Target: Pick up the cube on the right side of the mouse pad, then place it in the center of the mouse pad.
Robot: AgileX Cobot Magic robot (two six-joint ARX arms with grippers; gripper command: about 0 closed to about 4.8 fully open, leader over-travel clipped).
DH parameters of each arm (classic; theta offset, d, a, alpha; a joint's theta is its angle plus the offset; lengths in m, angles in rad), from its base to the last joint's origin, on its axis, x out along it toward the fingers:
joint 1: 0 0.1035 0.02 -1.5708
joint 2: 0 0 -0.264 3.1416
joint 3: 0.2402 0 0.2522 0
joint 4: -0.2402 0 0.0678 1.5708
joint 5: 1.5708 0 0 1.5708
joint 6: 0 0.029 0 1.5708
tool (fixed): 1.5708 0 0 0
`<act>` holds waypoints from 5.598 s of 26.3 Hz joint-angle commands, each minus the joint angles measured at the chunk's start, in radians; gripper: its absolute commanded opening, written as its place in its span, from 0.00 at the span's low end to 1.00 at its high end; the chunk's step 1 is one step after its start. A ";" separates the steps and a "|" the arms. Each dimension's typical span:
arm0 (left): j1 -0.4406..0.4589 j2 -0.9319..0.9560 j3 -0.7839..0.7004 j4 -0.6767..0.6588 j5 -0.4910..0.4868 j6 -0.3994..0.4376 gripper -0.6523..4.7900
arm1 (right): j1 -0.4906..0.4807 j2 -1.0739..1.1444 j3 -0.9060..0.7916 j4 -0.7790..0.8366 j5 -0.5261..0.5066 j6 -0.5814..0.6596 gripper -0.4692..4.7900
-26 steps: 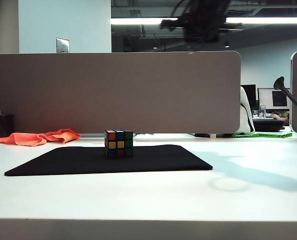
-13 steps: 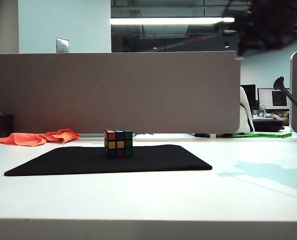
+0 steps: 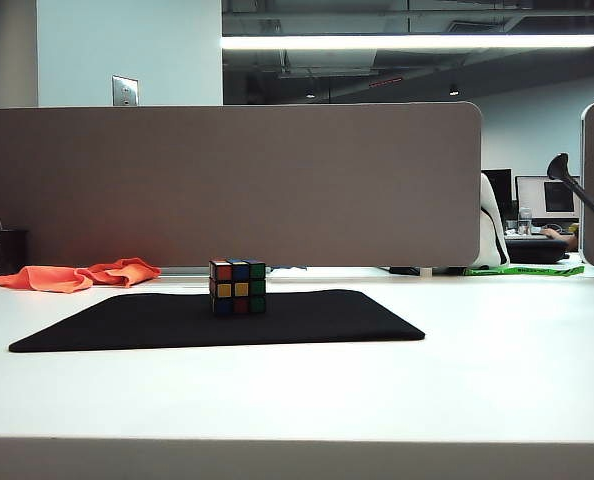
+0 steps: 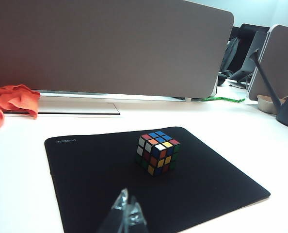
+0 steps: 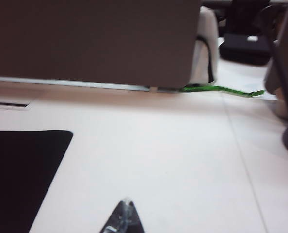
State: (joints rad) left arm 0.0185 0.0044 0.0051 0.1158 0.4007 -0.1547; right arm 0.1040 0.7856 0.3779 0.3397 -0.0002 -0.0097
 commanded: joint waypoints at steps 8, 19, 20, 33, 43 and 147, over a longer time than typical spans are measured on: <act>0.001 0.001 0.004 0.013 0.007 -0.003 0.11 | -0.001 -0.303 -0.219 0.035 0.077 0.003 0.09; 0.001 0.001 0.004 0.013 0.034 -0.003 0.11 | -0.082 -0.617 -0.321 -0.144 0.083 0.013 0.09; 0.001 0.001 0.004 0.013 0.034 -0.003 0.11 | -0.085 -0.647 -0.321 -0.179 0.084 0.015 0.09; 0.001 0.001 0.004 0.013 0.028 -0.003 0.11 | -0.084 -0.787 -0.372 -0.320 0.077 0.013 0.09; 0.001 0.001 0.004 0.012 -0.279 0.129 0.11 | -0.084 -0.787 -0.372 -0.414 0.076 0.016 0.09; 0.012 0.001 0.002 -0.077 -0.333 0.207 0.11 | -0.081 -0.787 -0.372 -0.359 0.047 -0.017 0.09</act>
State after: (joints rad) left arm 0.0303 0.0040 0.0048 0.0326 0.0677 0.0521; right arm 0.0216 -0.0010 0.0071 -0.0410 0.0486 -0.0277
